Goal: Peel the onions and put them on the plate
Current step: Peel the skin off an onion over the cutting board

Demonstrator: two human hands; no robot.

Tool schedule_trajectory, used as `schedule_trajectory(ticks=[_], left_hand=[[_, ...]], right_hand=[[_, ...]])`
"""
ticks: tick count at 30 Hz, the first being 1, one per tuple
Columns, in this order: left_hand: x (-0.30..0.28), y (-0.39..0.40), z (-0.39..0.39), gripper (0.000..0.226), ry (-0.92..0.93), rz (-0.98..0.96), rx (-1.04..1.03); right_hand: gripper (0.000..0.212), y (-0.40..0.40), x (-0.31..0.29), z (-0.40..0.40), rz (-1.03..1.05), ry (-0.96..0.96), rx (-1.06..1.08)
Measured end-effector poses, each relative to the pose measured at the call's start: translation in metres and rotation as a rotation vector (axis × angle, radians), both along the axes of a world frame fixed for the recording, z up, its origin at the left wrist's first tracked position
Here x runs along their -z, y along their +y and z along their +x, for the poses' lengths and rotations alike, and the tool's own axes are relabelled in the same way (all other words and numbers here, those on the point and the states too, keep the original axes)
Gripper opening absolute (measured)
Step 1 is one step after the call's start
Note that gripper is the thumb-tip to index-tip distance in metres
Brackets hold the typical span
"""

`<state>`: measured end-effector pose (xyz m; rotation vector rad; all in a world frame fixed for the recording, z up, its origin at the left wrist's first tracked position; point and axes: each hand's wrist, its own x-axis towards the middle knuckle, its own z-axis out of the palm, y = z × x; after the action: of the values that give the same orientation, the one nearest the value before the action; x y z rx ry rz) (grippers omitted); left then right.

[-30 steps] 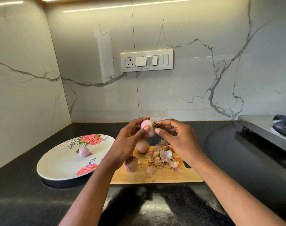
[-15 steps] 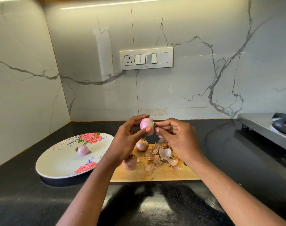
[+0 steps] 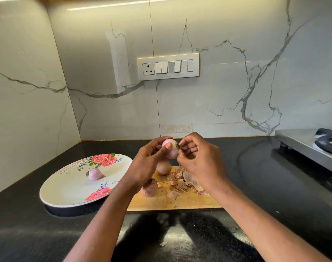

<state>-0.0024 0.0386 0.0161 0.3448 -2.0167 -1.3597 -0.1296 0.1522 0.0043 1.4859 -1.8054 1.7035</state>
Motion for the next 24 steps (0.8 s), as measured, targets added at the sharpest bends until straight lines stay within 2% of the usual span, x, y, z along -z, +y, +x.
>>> schedule_trajectory(ticks=[4, 7, 10, 12, 15, 16, 19, 21, 24], left_hand=[[0.000, -0.002, 0.002, 0.032, -0.018, -0.009, 0.008], [-0.004, -0.003, 0.004, 0.028, 0.030, 0.064, 0.008], [-0.005, -0.002, 0.005, 0.030, 0.045, 0.079, 0.009], [-0.005, -0.002, 0.004, 0.028, 0.040, 0.087, 0.020], [-0.006, -0.001, 0.004, 0.024, 0.040, 0.075, 0.013], [-0.006, -0.001, 0.004, 0.024, 0.043, 0.071, 0.010], [-0.006, -0.002, 0.005, 0.031, 0.033, 0.078, 0.008], [-0.005, -0.001, 0.006, 0.040, 0.020, 0.051, 0.009], [-0.005, -0.001, 0.005, 0.039, 0.000, -0.024, -0.002]], right_hand=[[0.016, 0.000, -0.002, -0.004, -0.005, 0.018, 0.084], [0.012, 0.005, -0.003, -0.015, 0.031, 0.014, 0.115], [0.012, 0.010, -0.003, -0.019, 0.209, 0.012, 0.059], [0.021, 0.012, -0.003, -0.018, 0.351, 0.014, 0.013], [0.031, 0.011, -0.004, -0.017, 0.417, 0.011, -0.015], [0.031, 0.011, -0.004, -0.018, 0.420, 0.035, 0.000], [0.009, 0.010, -0.004, -0.020, 0.398, 0.045, -0.023], [0.022, 0.009, -0.004, -0.020, 0.313, -0.025, -0.069], [0.024, 0.008, -0.008, -0.018, 0.167, -0.133, -0.166]])
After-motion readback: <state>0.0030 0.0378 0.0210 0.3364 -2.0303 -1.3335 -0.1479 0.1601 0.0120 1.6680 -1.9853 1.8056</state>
